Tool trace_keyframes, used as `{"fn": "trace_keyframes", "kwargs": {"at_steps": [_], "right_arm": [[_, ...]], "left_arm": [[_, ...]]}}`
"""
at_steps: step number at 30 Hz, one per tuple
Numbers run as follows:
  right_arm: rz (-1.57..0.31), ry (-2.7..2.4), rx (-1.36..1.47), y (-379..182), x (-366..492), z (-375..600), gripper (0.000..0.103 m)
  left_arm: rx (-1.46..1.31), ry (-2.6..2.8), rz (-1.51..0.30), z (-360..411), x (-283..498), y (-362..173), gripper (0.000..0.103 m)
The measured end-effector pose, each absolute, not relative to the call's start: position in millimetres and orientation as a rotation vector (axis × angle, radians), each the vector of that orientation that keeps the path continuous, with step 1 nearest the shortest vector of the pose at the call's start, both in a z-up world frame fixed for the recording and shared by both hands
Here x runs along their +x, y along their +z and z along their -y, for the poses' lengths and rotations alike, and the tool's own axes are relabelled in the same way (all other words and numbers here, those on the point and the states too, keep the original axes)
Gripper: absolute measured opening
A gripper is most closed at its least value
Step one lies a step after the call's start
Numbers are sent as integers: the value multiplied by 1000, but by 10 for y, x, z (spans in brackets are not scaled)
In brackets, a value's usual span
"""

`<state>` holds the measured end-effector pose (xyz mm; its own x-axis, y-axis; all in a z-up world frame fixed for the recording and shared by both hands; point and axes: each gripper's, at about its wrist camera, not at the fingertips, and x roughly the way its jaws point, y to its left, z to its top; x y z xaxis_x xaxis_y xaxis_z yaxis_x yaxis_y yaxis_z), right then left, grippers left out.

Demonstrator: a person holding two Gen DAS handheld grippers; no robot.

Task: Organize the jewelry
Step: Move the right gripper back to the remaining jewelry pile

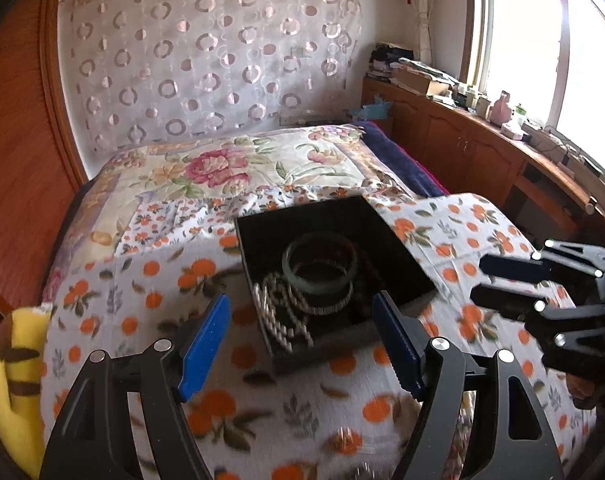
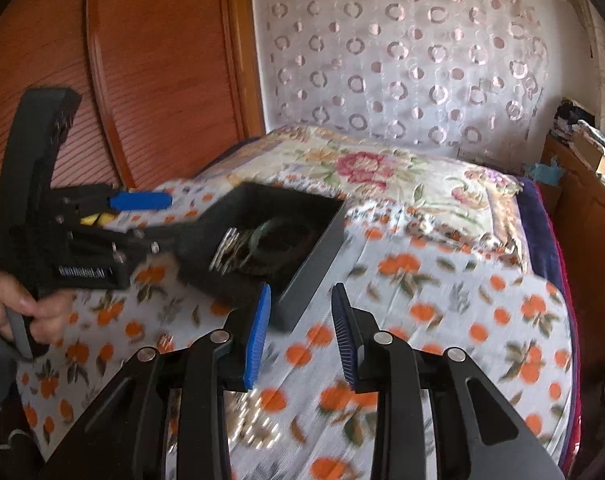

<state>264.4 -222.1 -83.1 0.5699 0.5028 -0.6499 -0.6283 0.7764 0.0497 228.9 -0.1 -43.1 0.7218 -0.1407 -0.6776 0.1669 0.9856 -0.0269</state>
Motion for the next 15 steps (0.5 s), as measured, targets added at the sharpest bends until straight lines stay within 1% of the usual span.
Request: {"fn": "trace_keyframes", "kwargs": {"at_steps": [15], "right_arm": [[-822,719,-157,-1212,2005,2077,34]], "left_arm": [[-17,-145,-813,-268,1587,-815,74]]}}
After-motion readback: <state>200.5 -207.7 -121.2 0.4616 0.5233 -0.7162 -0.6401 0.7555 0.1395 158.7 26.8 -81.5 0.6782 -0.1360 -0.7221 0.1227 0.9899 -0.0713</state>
